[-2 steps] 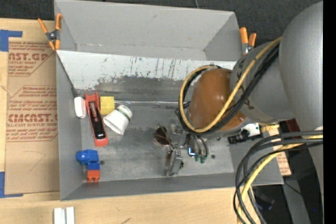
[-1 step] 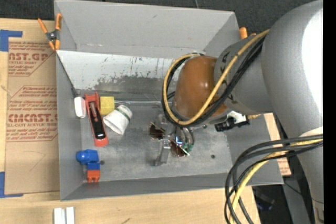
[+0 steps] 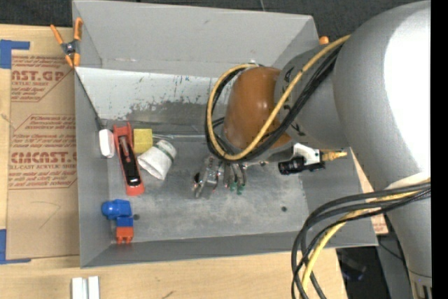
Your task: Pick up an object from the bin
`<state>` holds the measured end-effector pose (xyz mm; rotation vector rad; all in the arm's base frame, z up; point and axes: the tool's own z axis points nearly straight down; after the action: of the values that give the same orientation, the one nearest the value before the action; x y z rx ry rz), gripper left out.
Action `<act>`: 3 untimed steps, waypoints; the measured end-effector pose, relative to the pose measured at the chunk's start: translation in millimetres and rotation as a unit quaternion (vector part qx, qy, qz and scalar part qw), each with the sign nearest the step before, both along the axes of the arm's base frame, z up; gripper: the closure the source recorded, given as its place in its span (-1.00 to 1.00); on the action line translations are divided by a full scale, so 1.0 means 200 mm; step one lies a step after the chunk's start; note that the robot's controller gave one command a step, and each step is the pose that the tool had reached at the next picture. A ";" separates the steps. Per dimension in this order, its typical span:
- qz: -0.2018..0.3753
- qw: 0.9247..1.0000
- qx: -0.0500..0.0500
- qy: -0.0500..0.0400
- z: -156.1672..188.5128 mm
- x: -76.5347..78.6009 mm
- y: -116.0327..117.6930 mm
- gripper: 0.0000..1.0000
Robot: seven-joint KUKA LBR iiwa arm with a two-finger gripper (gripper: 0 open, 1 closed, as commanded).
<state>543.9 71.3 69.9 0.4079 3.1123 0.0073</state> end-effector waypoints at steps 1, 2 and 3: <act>-0.009 1.000 0.000 0.000 0.00 -0.01 -0.01 1.00; -0.014 1.000 0.000 0.000 0.00 -0.01 -0.02 1.00; -0.012 1.000 0.000 0.000 0.01 -0.01 -0.02 1.00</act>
Offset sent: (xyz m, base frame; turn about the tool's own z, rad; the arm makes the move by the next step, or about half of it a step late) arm -0.0001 -0.0001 0.0011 0.0000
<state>542.5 67.5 71.2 0.4456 3.1077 0.0071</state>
